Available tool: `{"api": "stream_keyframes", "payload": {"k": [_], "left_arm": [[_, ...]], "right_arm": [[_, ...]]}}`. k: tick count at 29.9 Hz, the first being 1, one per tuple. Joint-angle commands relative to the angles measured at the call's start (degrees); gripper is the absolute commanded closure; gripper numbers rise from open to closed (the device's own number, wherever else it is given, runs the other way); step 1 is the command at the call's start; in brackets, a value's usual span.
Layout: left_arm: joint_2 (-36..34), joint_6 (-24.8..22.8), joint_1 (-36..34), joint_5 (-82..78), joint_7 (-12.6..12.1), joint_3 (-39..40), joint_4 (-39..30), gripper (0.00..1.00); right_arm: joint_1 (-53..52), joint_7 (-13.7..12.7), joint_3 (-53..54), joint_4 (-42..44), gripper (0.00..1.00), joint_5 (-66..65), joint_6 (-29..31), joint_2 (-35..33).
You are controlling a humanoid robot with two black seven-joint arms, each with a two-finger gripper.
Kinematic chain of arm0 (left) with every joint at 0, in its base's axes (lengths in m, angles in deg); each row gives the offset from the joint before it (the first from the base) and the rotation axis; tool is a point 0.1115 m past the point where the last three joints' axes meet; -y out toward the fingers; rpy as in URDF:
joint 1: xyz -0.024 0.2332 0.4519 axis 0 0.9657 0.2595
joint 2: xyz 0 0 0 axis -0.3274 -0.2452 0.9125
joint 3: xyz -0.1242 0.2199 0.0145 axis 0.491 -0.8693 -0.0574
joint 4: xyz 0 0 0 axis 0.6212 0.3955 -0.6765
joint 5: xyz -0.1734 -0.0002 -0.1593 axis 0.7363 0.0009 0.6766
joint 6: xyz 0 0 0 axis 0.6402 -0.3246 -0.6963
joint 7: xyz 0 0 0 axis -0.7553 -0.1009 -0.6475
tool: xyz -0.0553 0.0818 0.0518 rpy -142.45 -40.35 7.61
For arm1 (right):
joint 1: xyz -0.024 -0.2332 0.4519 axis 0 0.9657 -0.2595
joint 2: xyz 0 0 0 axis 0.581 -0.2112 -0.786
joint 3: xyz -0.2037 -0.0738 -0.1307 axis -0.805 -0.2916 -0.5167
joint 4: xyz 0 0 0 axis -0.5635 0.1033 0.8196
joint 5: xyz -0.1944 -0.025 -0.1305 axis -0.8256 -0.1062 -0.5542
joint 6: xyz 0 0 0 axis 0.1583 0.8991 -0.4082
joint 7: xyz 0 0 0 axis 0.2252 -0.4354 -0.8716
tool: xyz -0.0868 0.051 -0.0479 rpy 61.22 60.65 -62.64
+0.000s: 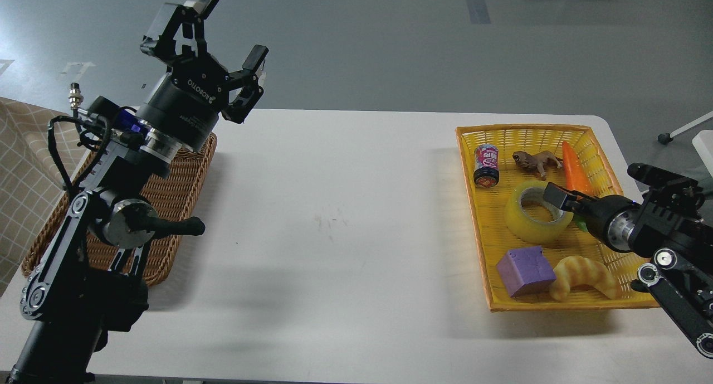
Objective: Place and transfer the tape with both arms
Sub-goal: 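Insert the right gripper into the yellow tape roll and grasp it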
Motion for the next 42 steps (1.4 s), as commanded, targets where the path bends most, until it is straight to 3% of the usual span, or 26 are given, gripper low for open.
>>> {"api": "stream_keyframes", "payload": {"k": [1, 10, 22, 42], "left_arm": [[-0.23, -0.09, -0.02, -0.01, 0.04, 0.5, -0.04, 0.02], [-1.2, -0.09, -0.02, 0.08, 0.21, 1.21, -0.04, 0.02], [-1.29, -0.17, 0.86, 0.08, 0.3, 1.82, -0.04, 0.02], [-1.46, -0.09, 1.21, 0.08, 0.21, 1.91, 0.05, 0.02]], "right_arm": [[-0.7, 3.15, -2.64, 1.47, 0.03, -0.51, 0.14, -0.15], [-2.9, 4.65, -6.51, 3.14, 0.05, -5.69, 0.14, -1.47], [-2.56, 5.35, -6.87, 4.2, 0.33, -7.72, -0.04, -1.38], [-2.29, 5.35, -6.78, 4.03, 0.56, -7.73, -0.04, -1.12]]}}
